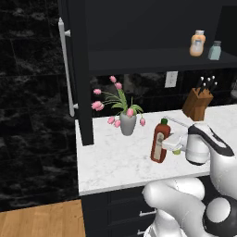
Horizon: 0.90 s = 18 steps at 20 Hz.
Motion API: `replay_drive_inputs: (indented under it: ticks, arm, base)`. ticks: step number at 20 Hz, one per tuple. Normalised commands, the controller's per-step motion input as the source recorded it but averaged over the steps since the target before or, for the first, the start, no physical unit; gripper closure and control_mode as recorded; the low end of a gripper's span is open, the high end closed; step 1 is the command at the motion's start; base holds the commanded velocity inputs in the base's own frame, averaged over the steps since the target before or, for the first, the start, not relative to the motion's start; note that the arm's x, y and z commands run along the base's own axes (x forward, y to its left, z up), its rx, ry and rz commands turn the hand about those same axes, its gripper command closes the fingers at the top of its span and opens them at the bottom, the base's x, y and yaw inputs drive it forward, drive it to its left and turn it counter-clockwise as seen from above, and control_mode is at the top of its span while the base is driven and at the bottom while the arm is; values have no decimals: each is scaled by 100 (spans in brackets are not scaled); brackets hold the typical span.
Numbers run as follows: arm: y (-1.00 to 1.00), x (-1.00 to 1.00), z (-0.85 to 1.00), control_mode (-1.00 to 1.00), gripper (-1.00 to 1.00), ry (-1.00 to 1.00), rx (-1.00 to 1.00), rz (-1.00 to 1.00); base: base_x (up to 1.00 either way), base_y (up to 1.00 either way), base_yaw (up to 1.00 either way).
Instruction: Put the shaker and condiment bottle from the counter next to their counterparts in the cabinet.
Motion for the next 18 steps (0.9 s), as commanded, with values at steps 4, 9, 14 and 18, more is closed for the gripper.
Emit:
replay_drive_inputs:
  ticks: [4, 9, 14, 18]
  arm:
    - [42, 13, -25, -100, 100, 14, 0, 0]
    - [4, 5, 21, -100, 100, -2, 0, -5]
    - [-5, -25, 99, -100, 100, -42, -10, -26]
    - [-19, -33, 100, -100, 100, -15, -1, -38]
  base:
    - [0, 0, 0]
    - [0, 0, 0]
    - [0, 0, 0]
    - [0, 0, 0]
